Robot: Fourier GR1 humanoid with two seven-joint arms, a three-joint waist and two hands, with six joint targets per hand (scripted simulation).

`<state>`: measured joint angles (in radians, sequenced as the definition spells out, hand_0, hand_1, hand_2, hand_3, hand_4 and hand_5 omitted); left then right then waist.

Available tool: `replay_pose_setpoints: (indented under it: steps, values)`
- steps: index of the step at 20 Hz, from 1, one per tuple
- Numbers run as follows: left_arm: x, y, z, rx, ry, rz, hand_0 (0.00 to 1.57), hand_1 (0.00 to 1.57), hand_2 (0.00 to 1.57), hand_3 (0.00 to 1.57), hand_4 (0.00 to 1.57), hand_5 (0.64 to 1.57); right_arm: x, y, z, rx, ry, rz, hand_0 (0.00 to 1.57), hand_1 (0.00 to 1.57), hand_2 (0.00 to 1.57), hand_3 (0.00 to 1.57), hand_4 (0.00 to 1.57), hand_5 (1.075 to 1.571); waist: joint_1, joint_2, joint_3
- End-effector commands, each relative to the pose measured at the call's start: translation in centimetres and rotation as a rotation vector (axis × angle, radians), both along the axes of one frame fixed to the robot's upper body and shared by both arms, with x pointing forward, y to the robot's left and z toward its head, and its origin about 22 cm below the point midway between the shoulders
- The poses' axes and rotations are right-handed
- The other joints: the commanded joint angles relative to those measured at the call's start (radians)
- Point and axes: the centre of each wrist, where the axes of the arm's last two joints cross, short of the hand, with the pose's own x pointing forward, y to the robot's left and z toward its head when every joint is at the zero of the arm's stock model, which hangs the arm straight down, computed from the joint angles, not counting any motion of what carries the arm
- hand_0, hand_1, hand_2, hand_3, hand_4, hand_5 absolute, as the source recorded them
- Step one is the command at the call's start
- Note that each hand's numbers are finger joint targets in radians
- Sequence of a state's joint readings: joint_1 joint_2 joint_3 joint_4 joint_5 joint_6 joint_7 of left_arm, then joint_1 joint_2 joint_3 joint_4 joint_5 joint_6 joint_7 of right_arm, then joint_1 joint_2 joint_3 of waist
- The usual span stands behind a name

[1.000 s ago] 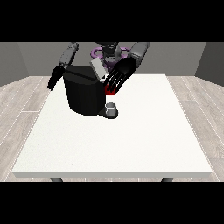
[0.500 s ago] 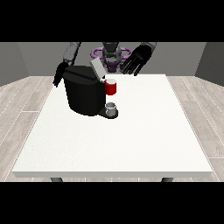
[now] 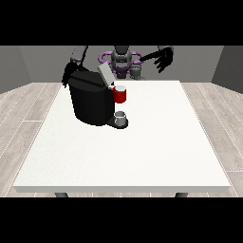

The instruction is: Insert the coffee pod into the coffee machine and close the lid

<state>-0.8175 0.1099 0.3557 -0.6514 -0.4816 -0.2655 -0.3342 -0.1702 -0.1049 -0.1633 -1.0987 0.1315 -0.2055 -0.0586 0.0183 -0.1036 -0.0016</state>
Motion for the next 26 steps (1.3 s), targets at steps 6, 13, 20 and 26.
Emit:
replay_pose_setpoints:
  steps: [6,13,20,26]
  values:
    - [-7.5,2.3,-10.6,-0.145,0.283,0.086,0.00,0.00,0.00,0.00,0.44,1.571,-0.1,2.4,1.5,0.073,-0.035,0.131,0.00,0.00,0.00,0.00,0.00,1.571,0.052,-0.206,0.0007]
    - [-8.5,2.9,-10.8,-0.214,0.275,0.158,0.00,0.00,0.00,0.00,0.35,1.571,2.4,3.2,6.2,0.070,-0.146,0.304,0.00,0.00,0.00,0.00,0.20,1.571,0.070,-0.208,0.0015]
    - [-8.8,0.6,-9.1,-0.222,0.254,0.091,0.00,0.00,0.00,0.00,0.40,1.571,5.5,2.2,9.8,0.045,-0.172,0.274,0.00,0.00,0.00,0.00,0.00,1.571,0.128,-0.155,0.0018]
    - [-9.2,0.5,-6.8,-0.218,0.190,0.048,0.00,0.00,0.00,0.00,0.36,1.571,7.0,0.3,10.6,0.091,-0.169,0.230,0.00,0.00,0.00,0.00,0.00,1.571,0.186,-0.082,0.0020]
